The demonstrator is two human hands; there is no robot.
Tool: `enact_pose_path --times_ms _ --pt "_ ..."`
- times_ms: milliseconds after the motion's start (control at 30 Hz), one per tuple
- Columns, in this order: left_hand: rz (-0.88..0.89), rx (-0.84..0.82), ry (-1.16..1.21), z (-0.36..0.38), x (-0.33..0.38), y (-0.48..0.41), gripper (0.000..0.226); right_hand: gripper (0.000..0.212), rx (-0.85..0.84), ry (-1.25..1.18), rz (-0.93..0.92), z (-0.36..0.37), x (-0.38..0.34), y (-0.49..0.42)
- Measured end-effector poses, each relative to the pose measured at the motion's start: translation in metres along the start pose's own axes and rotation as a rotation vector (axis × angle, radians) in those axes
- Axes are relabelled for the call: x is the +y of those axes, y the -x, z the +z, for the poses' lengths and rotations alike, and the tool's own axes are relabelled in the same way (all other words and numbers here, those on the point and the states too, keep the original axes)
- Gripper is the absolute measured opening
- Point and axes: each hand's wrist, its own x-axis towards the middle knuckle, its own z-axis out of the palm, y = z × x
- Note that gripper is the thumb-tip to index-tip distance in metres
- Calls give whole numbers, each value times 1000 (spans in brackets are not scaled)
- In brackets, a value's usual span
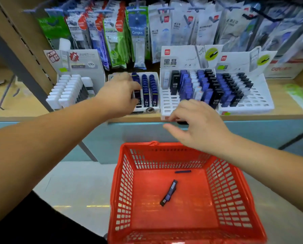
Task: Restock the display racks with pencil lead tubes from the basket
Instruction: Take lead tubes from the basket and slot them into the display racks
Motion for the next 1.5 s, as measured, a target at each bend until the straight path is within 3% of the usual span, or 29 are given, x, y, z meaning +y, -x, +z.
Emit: enact_pose_path --times_ms 133,200,267,433,567,767,833,967,1033,1167,1300,1367,1500 --pt "188 231 -14 6 16 18 33 28 -222 -120 305 -1 3 58" --pt "196 208 133 8 42 27 23 26 -383 -161 450 11 6 87" --pt "203 22 229 26 67 39 17 28 -546 -172 543 29 8 114" --pt "195 -639 123 128 89 76 14 29 -795 -258 774 83 23 167" --pt "-59 -800 232 224 93 109 20 26 -768 -436 1065 130 41 201" --pt "-367 -830 358 331 102 144 28 19 -648 -458 1207 182 83 240" --pt "-419 -818 374 349 111 144 36 6 -615 -458 1267 193 93 242" --pt "-442 -810 402 377 138 134 56 47 -786 -436 1171 209 104 228" --pt "-409 -814 372 387 143 127 62 51 -875 -377 1034 221 109 222" --pt "-429 -826 419 395 134 119 47 58 -905 -215 870 241 116 226" --pt "-583 -794 552 394 112 128 21 54 -907 -59 774 252 110 224" --pt "-707 -783 693 391 103 130 27 44 -906 0 765 255 107 224" --pt "-899 -787 1096 372 96 133 16 31 -961 66 777 252 102 231"
